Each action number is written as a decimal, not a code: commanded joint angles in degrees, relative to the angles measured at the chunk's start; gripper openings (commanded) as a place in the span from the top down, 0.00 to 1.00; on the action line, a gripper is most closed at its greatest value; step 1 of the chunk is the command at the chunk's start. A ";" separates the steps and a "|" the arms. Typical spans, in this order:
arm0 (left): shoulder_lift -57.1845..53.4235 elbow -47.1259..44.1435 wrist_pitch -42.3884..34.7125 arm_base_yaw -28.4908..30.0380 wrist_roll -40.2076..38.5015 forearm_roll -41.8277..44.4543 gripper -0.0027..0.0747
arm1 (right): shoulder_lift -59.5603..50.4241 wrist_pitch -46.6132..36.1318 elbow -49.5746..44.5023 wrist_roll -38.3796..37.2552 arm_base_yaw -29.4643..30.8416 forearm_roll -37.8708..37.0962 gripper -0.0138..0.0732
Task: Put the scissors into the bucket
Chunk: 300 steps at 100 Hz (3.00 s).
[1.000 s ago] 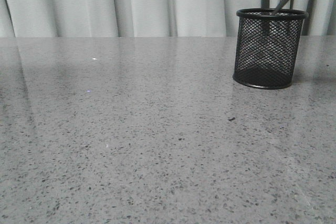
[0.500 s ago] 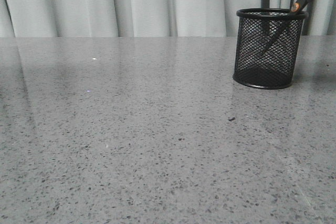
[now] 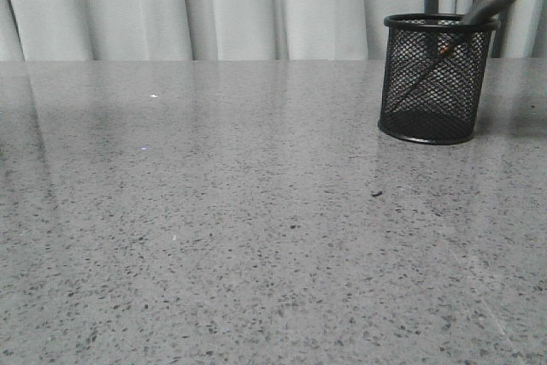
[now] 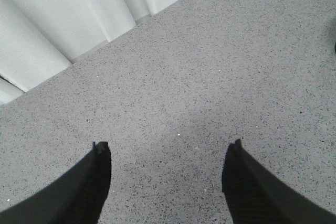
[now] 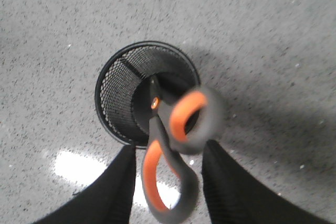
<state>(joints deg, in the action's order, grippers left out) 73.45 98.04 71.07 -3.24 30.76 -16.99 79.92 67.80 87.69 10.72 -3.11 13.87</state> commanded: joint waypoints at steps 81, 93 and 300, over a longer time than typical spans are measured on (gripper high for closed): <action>-13.83 -15.91 -27.61 0.28 -0.52 -2.61 0.99 | -32.01 -44.20 -26.35 2.46 0.26 5.39 0.92; -23.41 -32.03 -43.36 0.28 -0.52 -4.70 0.99 | -38.21 -54.39 -39.13 2.46 0.26 5.39 0.92; -75.23 -99.04 -68.54 0.37 -27.42 16.08 0.99 | -58.31 -66.69 -69.76 2.46 0.26 5.39 0.92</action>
<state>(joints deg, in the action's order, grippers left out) -0.24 0.00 5.36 -3.11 4.44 -1.42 21.37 5.82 16.46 12.65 -3.11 19.14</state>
